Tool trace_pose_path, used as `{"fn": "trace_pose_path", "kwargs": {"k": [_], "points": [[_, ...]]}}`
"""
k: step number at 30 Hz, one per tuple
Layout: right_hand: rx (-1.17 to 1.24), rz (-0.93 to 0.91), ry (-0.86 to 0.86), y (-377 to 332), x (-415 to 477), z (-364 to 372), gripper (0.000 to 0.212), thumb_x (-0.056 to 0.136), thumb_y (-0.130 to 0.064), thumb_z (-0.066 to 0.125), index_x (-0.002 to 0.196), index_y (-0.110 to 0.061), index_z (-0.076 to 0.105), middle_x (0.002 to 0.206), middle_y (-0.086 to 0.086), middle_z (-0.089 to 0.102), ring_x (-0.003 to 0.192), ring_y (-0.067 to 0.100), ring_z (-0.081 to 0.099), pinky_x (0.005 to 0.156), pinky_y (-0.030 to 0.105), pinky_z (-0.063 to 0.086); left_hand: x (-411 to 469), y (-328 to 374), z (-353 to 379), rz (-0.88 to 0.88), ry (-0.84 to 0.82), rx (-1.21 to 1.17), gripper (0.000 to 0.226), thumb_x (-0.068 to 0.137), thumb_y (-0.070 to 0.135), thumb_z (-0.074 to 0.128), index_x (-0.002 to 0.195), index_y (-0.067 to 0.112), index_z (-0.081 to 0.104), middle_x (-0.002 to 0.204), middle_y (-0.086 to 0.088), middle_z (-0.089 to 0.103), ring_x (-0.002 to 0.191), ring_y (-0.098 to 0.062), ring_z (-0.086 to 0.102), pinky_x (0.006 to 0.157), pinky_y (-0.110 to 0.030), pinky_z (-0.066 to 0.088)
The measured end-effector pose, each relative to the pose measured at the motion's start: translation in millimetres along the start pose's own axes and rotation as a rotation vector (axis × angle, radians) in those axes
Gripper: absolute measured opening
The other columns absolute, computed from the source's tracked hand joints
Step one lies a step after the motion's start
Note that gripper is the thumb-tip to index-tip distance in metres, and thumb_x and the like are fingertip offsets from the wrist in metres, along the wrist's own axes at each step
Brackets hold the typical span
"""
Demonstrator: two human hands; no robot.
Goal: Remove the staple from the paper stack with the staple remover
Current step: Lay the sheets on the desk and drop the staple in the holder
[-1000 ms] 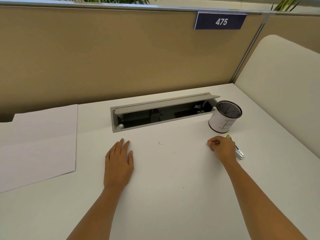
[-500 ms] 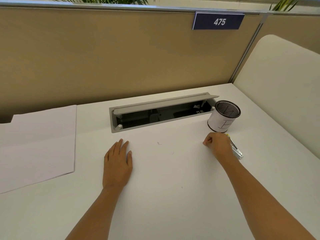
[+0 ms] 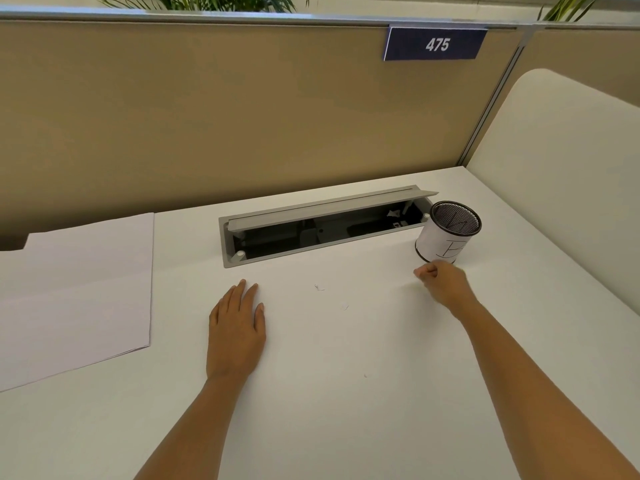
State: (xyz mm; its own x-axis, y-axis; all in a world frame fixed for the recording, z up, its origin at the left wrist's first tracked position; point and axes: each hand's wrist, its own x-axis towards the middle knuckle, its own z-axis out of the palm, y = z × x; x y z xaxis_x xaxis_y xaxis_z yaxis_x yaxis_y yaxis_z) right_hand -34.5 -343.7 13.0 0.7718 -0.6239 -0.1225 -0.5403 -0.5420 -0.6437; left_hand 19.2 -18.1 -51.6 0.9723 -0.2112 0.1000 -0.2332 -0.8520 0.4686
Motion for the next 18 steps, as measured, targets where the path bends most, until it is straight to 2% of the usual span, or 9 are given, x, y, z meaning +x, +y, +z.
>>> {"fn": "trace_pose_path", "kwargs": {"k": [1,2,5,7,11,15,18], "points": [[0.043,-0.016,0.064,-6.2,0.8,-6.8,0.019,0.09,-0.011,0.055,0.099,0.001,0.066,0.103,0.017,0.067,0.089,0.02,0.053,0.084,0.023,0.045,0.1,-0.1,-0.1,0.0,0.0,0.002,0.045,0.097,0.029,0.033,0.142,0.019,0.034,0.153,-0.002,0.029,0.143,-0.02,0.023,0.116,-0.035,0.014],[0.079,-0.035,0.139,-12.7,3.3,-14.9,0.018,0.09,-0.011,0.055,0.099,0.001,0.066,0.105,0.018,0.067,0.09,0.024,0.056,0.084,0.031,0.045,0.2,-0.3,-0.2,0.002,0.002,0.003,0.045,0.097,0.029,0.034,0.141,0.019,0.035,0.153,-0.002,0.03,0.143,-0.021,0.023,0.116,-0.035,0.014],[0.126,-0.071,0.359,-28.5,16.0,-42.4,0.015,0.089,-0.011,0.055,0.097,-0.002,0.064,0.102,0.017,0.067,0.098,0.03,0.06,0.074,0.023,0.04,0.0,-0.7,0.0,0.007,0.005,0.012,0.045,0.097,0.028,0.034,0.141,0.018,0.036,0.152,-0.003,0.031,0.142,-0.021,0.024,0.116,-0.036,0.016],[0.125,-0.041,0.427,-31.5,27.5,-56.6,0.014,0.088,-0.011,0.057,0.097,-0.002,0.064,0.102,0.018,0.067,0.1,0.031,0.06,0.08,0.03,0.043,-0.9,-0.3,0.5,0.007,0.007,0.022,0.045,0.097,0.028,0.034,0.141,0.018,0.036,0.152,-0.003,0.031,0.142,-0.02,0.024,0.116,-0.036,0.016],[0.032,0.028,0.411,-25.1,48.0,-66.2,0.012,0.086,-0.011,0.06,0.094,-0.003,0.065,0.104,0.02,0.067,0.104,0.034,0.058,0.087,0.035,0.045,0.0,-0.5,1.2,0.016,0.011,0.035,0.045,0.097,0.028,0.034,0.141,0.018,0.036,0.152,-0.003,0.032,0.142,-0.02,0.025,0.116,-0.036,0.017],[-0.093,-0.002,0.367,-21.8,56.1,-66.7,0.016,0.085,-0.01,0.06,0.095,-0.004,0.07,0.104,0.02,0.069,0.104,0.035,0.059,0.087,0.035,0.044,0.6,-1.1,2.1,0.018,0.015,0.046,0.045,0.097,0.028,0.033,0.141,0.018,0.036,0.152,-0.002,0.032,0.142,-0.019,0.025,0.116,-0.035,0.017],[-0.076,-0.026,0.4,-22.4,53.0,-66.1,0.02,0.087,-0.011,0.058,0.1,-0.003,0.07,0.106,0.021,0.068,0.103,0.037,0.059,0.088,0.037,0.044,0.6,-1.1,2.0,0.016,0.013,0.045,0.045,0.097,0.028,0.033,0.141,0.018,0.035,0.152,-0.002,0.031,0.142,-0.019,0.024,0.116,-0.035,0.017]]}}
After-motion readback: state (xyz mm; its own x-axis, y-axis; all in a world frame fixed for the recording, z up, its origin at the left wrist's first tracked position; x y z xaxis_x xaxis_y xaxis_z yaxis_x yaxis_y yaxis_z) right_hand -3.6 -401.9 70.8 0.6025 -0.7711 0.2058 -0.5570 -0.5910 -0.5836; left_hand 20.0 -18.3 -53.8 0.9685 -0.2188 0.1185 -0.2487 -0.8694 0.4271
